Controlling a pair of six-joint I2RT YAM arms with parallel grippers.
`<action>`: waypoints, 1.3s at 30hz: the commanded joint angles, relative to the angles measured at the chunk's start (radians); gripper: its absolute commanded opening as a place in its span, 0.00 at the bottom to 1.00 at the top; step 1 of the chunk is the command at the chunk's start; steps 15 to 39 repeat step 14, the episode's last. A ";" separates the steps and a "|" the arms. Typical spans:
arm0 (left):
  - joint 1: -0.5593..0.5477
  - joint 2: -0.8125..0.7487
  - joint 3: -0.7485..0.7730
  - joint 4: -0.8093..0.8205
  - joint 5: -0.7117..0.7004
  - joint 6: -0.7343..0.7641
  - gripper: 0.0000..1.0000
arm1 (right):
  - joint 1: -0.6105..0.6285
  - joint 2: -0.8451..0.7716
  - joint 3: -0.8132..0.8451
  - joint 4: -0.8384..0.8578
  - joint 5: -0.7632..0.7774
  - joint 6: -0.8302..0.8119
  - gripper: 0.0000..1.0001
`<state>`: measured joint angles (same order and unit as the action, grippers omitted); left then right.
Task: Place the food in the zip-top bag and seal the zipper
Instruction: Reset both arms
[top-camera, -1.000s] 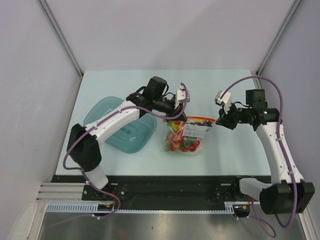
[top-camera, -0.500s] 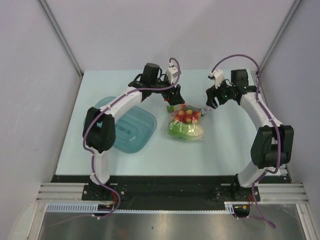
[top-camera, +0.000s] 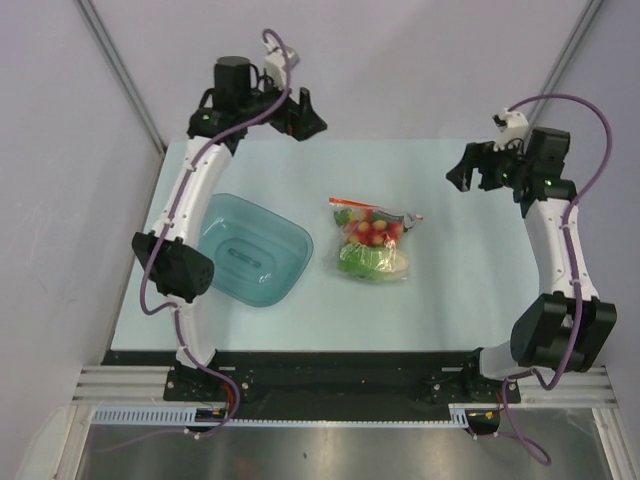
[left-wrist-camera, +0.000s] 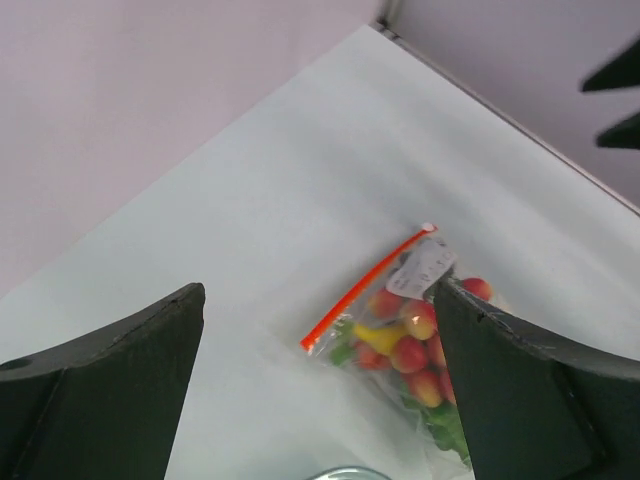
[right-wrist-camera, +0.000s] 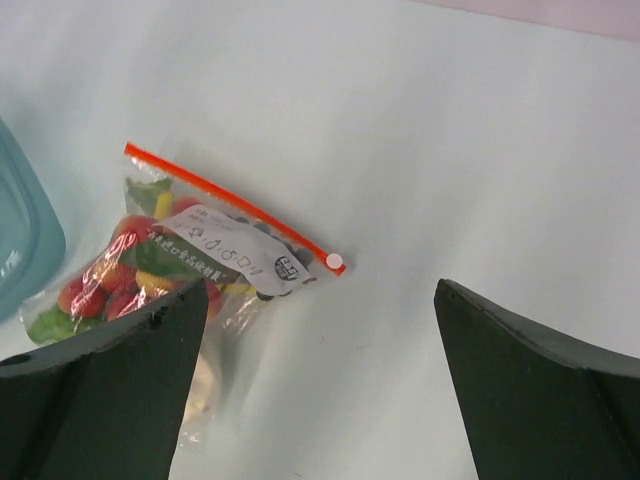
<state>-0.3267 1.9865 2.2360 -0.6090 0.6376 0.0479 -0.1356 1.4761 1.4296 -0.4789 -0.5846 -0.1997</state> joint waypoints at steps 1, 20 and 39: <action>0.061 -0.017 -0.008 -0.166 -0.120 -0.082 1.00 | -0.061 -0.126 -0.127 0.043 -0.014 0.174 1.00; 0.087 -0.067 -0.182 -0.160 -0.245 -0.066 1.00 | -0.076 -0.234 -0.302 0.030 0.023 0.163 1.00; 0.087 -0.067 -0.182 -0.160 -0.245 -0.066 1.00 | -0.076 -0.234 -0.302 0.030 0.023 0.163 1.00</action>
